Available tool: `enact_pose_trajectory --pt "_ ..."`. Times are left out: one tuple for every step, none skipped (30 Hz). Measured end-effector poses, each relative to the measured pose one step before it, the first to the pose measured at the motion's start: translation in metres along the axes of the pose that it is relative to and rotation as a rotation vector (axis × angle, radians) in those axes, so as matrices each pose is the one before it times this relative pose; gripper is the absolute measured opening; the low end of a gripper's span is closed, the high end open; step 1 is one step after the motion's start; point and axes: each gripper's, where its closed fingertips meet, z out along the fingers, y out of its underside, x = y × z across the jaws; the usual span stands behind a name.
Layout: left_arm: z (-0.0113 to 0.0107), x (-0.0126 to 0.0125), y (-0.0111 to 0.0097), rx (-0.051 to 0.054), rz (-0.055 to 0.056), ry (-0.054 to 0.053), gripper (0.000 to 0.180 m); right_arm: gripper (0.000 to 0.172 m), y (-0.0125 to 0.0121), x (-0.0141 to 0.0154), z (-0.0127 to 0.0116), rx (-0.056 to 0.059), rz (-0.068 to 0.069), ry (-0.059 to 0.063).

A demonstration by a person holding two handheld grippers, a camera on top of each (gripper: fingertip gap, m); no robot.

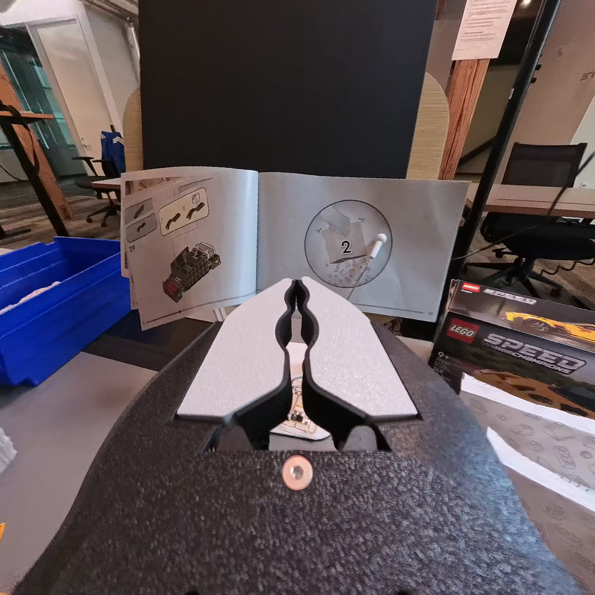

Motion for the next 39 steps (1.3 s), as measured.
enact_pose_trajectory --pt "0.00090 0.00008 0.00420 -0.0043 -0.0120 0.0036 0.000 0.000 0.00002 -0.00322 0.00129 -0.0008 -0.0011 0.0012" --pt "0.00071 -0.00017 0.00374 -0.0038 -0.0095 0.0021 0.000 0.000 0.00024 -0.00376 0.00053 -0.0011 -0.0030 -0.0013" --pt "0.00064 -0.00015 0.00334 -0.0070 -0.0049 0.0020 0.000 0.000 0.00066 -0.00364 0.00028 -0.0029 -0.0053 0.0003" --pt "0.00027 -0.00020 0.00192 -0.0018 -0.0060 0.0022 0.000 0.000 0.00025 -0.00341 0.00003 0.0000 -0.0090 0.0019" --pt "-0.00005 0.00006 0.00079 0.0025 -0.0069 0.0040 0.000 0.000 0.00050 -0.00289 -0.00003 0.0001 -0.0112 0.0033" --pt "-0.00021 0.00039 0.00081 0.0009 -0.0036 0.0045 0.000 0.000 0.00088 -0.00212 -0.00016 -0.0015 -0.0092 0.0056" --pt "-0.00020 0.00019 0.00112 0.0006 0.0001 0.0017 0.000 0.000 0.00131 -0.00207 -0.00006 -0.0023 -0.0036 0.0007" --pt "0.00000 -0.00029 0.00146 -0.0001 0.0027 -0.0016 0.000 0.000 0.00178 -0.00123 -0.00030 -0.0050 -0.0003 0.0027" --pt "0.00031 -0.00029 0.00234 -0.0034 0.0033 -0.0020 0.000 0.000 0.00147 -0.00054 -0.00050 -0.0017 -0.0008 0.0048" --pt "0.00038 -0.00047 0.00244 -0.0027 0.0022 -0.0020 0.000 0.000 0.00129 -0.00034 -0.00080 -0.0011 -0.0019 0.0049" --pt "0.00046 -0.00058 0.00245 -0.0025 0.0011 -0.0026 0.000 0.000 0.00148 -0.00038 -0.00113 -0.0025 -0.0024 0.0040" --pt "0.00063 -0.00065 0.00218 -0.0025 0.0004 -0.0023 0.000 0.000 0.00147 -0.00019 -0.00154 -0.0023 -0.0020 0.0026" --pt "0.00050 -0.00065 0.00166 0.0002 -0.0004 -0.0022 0.000 0.000 0.00142 -0.00034 -0.00222 -0.0026 -0.0017 0.0007" --pt "0.00020 -0.00026 0.00082 0.0025 -0.0005 -0.0005 0.000 0.000 0.00155 -0.00068 -0.00318 -0.0026 0.0010 -0.0039" --pt "-0.00003 0.00014 0.00010 0.0045 0.0016 -0.0001 0.000 0.000 0.00164 -0.00210 -0.00461 -0.0014 0.0060 -0.0157" --pt "-0.00038 0.00033 -0.00061 0.0067 0.0045 -0.0023 0.000 0.000 0.00188 -0.00457 -0.00644 -0.0008 0.0096 -0.0350" --pt "-0.00052 0.00067 -0.00090 0.0060 0.0101 -0.0044 0.000 0.000 0.00250 -0.01033 -0.00894 -0.0009 0.0115 -0.0774" --pt "-0.00054 0.00143 -0.00116 0.0060 0.0140 -0.0035 0.000 0.001 0.00387 -0.01649 -0.01168 -0.0036 0.0101 -0.1226" --pt "-0.00062 0.00212 -0.00125 0.0055 0.0146 -0.0019 0.000 0.014 0.00544 -0.01729 -0.01364 -0.0051 0.0124 -0.1234" --pt "-0.00039 0.00295 -0.00094 0.0046 0.0169 0.0005 0.000 0.017 0.00599 -0.01726 -0.01450 -0.0027 0.0185 -0.1175" --pt "-0.00013 0.00361 -0.00067 0.0034 0.0209 0.0018 0.000 0.020 0.00662 -0.01548 -0.01456 -0.0070 0.0283 -0.0976" --pt "0.00005 0.00391 -0.00088 0.0039 0.0250 0.0006 0.000 0.023 0.00614 -0.01164 -0.01377 -0.0052 0.0346 -0.0667" --pt "0.00018 0.00383 -0.00129 0.0046 0.0286 -0.0024 0.000 0.023 0.00518 -0.00934 -0.01233 -0.0004 0.0413 -0.0491" --pt "0.00034 0.00461 -0.00179 0.0061 0.0330 -0.0005 0.000 0.025 0.00459 -0.00638 -0.01022 -0.0012 0.0483 -0.0334" --pt "0.00008 0.00568 -0.00257 0.0089 0.0419 0.0008 0.000 0.026 0.00402 -0.00430 -0.00798 -0.0025 0.0538 -0.0262" --pt "-0.00005 0.00594 -0.00296 0.0093 0.0509 -0.0040 0.000 0.029 0.00331 -0.00391 -0.00591 -0.0021 0.0603 -0.0328" --pt "0.00005 0.00716 -0.00295 0.0049 0.0542 -0.0004 0.000 0.033 0.00292 -0.00371 -0.00390 -0.0023 0.0649 -0.0381" --pt "0.00003 0.00829 -0.00297 0.0039 0.0514 0.0044 0.000 0.036 0.00327 -0.00343 -0.00225 -0.0056 0.0619 -0.0386" --pt "0.00016 0.00886 -0.00279 -0.0001 0.0467 0.0082 0.000 0.041 0.00440 -0.00214 -0.00038 -0.0115 0.0513 -0.0320" --pt "0.00051 0.00875 -0.00254 -0.0033 0.0405 0.0102 0.000 0.044 0.00570 0.00142 0.00127 -0.0176 0.0326 -0.0067" --pt "0.00064 0.00821 -0.00247 -0.0042 0.0333 0.0101 0.000 0.047 0.00652 0.00480 0.00226 -0.0204 0.0134 0.0176" --pt "0.00060 0.00699 -0.00250 -0.0026 0.0280 0.0081 0.000 0.047 0.00585 0.00454 0.00222 -0.0142 0.0103 0.0154" --pt "0.00051 0.00601 -0.00236 -0.0006 0.0256 0.0070 0.000 0.044 0.00454 0.00158 0.00153 -0.0078 0.0264 -0.0070" --pt "0.00048 0.00545 -0.00179 -0.0022 0.0258 0.0077 0.000 0.037 0.00215 0.00107 0.00019 0.0037 0.0313 -0.0112" --pt "0.00037 0.00469 -0.00171 0.0002 0.0274 0.0053 0.000 0.025 0.00031 0.00369 -0.00136 0.0116 0.0147 0.0078" --pt "0.00051 0.00575 -0.00135 0.0022 0.0251 0.0169 0.001 0.008 -0.00049 0.00585 -0.00261 0.0096 -0.0084 0.0232" --pt "-0.00027 0.00766 -0.00479 0.0369 0.0119 0.0347 0.003 0.000 -0.00022 0.00631 -0.00270 -0.0019 -0.0201 0.0217" --pt "-0.00147 0.00708 -0.00504 0.0495 -0.0214 0.0478 0.003 0.000 -0.00047 0.00578 -0.00302 -0.0095 -0.0199 0.0106" --pt "-0.00181 0.00579 -0.00489 0.0506 -0.0670 0.0652 0.008 0.000 -0.00129 0.00491 -0.00377 -0.0142 -0.0300 0.0007"
